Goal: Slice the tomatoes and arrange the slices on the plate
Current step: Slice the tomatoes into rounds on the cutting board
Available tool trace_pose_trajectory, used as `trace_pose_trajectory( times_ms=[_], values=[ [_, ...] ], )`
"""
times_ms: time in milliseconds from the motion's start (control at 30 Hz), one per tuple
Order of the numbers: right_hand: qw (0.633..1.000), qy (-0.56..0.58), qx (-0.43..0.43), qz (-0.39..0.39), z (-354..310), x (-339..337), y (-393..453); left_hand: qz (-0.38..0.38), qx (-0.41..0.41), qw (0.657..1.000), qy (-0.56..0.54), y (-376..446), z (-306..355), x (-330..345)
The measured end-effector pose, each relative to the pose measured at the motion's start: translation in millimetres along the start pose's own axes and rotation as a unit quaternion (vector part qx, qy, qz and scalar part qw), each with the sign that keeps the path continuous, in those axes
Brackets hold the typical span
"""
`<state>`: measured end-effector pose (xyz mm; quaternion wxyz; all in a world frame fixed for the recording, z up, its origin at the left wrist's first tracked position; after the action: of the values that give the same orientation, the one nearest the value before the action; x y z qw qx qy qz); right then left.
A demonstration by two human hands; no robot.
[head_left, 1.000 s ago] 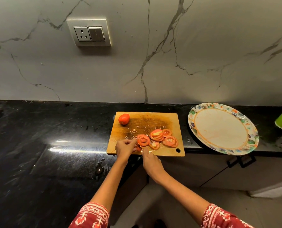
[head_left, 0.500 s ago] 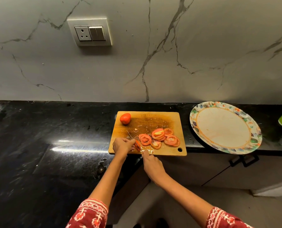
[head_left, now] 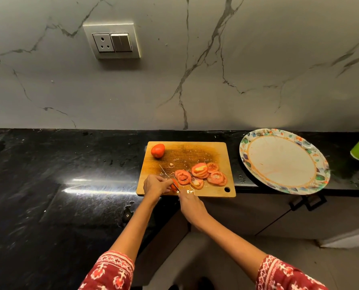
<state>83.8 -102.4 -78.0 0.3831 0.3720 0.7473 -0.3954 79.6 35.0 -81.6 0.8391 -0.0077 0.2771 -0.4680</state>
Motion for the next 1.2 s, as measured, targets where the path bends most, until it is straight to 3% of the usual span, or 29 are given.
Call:
trace_pose_trajectory(
  times_ms=[233, 433, 600, 767, 967, 1200],
  values=[
    [0.999, -0.034, 0.0, -0.012, 9.8, 11.2, -12.5, 0.026, -0.01, 1.0, -0.014, 2.9, -3.9, -14.2],
    [1.0, 0.016, 0.007, -0.017, 0.6, 9.0, 0.4, 0.011, -0.014, 0.999, -0.031, -0.7, -4.3, -9.2],
    [0.999, -0.053, 0.004, -0.007, 12.6, 16.6, -14.5, 0.033, -0.023, 0.999, -0.026, 3.7, -7.1, -21.3],
    [1.0, 0.003, 0.018, -0.012, -1.6, 14.4, -1.7, 0.012, -0.029, 0.999, -0.031, -0.7, -5.2, -11.7],
    [0.998, -0.056, 0.005, -0.007, 11.4, 19.1, -15.7, 0.045, -0.027, 0.998, -0.031, 8.0, -13.0, -27.5],
    [1.0, -0.022, 0.018, -0.011, -3.1, 23.1, -0.6, 0.066, -0.031, 0.994, -0.086, 6.6, -18.6, -26.6]
  ],
)
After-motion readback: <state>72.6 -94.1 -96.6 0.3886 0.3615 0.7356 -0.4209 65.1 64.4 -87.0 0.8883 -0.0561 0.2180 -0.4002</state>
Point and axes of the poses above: each hand's wrist, its own y-axis towards the middle knuckle, its own x-axis out of the palm, z = x × y, the point moved 9 cm from there along y, towards the middle knuckle, and after that the axes turned 9 degrees about x, right-handed, at the moved point
